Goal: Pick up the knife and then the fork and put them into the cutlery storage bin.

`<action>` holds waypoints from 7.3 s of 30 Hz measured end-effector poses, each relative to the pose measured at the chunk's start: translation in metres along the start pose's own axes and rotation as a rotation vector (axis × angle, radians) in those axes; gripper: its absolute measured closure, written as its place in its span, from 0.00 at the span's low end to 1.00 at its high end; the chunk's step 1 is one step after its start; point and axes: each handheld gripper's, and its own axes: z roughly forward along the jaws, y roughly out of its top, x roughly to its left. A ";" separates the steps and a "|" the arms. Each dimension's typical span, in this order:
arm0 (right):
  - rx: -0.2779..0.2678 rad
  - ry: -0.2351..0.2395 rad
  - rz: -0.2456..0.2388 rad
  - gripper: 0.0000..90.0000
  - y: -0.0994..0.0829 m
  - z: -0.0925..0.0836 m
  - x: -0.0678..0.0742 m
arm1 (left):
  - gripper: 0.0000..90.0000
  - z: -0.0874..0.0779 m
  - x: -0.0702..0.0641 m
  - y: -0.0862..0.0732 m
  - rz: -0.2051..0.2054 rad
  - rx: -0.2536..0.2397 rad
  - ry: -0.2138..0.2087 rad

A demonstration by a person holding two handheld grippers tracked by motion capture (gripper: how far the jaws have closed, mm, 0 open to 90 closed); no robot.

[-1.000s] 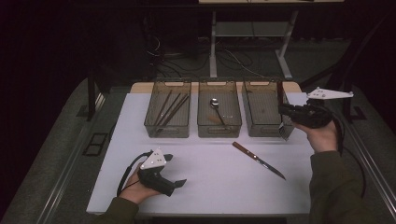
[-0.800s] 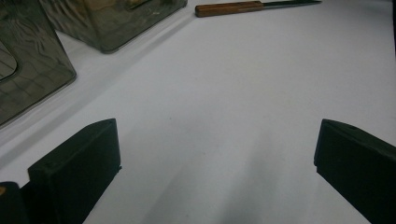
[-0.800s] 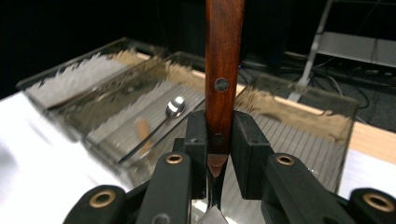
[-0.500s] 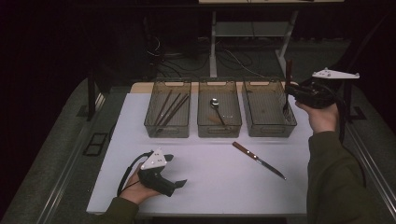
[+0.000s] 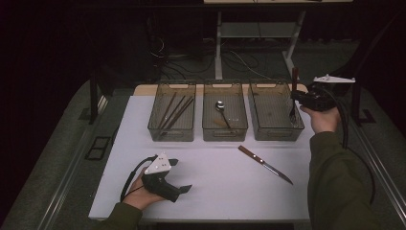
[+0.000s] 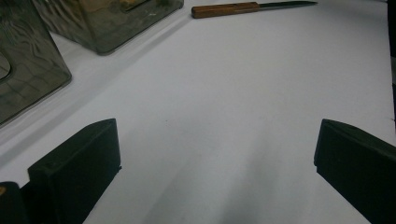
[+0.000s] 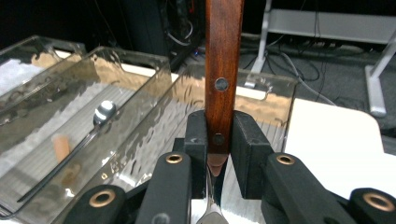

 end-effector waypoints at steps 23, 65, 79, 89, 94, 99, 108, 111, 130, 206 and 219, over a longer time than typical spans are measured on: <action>0.161 0.005 -0.018 0.77 -0.035 0.034 0.000 | 0.00 0.001 0.000 0.000 0.005 0.006 -0.001; 0.055 0.237 -0.106 0.35 -0.064 -0.046 0.058 | 0.00 -0.007 0.006 -0.001 -0.034 -0.022 0.011; 0.096 0.275 -0.156 0.35 -0.092 -0.049 0.075 | 0.00 -0.006 0.005 -0.001 -0.028 -0.023 0.004; 0.158 0.316 -0.177 0.36 -0.108 -0.039 0.085 | 0.00 -0.006 0.005 -0.001 -0.017 -0.012 0.003; 0.199 0.340 -0.178 0.41 -0.111 -0.030 0.091 | 0.00 -0.005 0.005 -0.001 -0.019 -0.013 0.003; 0.251 0.355 -0.207 0.52 -0.116 -0.023 0.098 | 0.00 -0.005 0.005 -0.001 -0.016 -0.014 0.003; 0.325 0.358 -0.260 0.68 -0.120 -0.015 0.105 | 0.00 -0.005 0.005 -0.001 -0.015 -0.012 0.003; 0.342 0.360 -0.262 0.72 -0.122 -0.013 0.106 | 0.00 -0.005 0.005 -0.001 -0.013 -0.007 0.002; 0.436 0.338 -0.327 0.84 -0.129 -0.001 0.113 | 0.00 -0.005 0.004 -0.001 -0.010 -0.011 0.005; 0.318 0.349 -0.149 0.85 -0.066 -0.033 0.076 | 0.00 -0.004 0.003 0.000 -0.008 -0.015 0.001; 0.138 0.323 -0.083 0.85 -0.054 -0.050 0.063 | 0.00 -0.004 0.003 0.000 -0.011 -0.012 0.005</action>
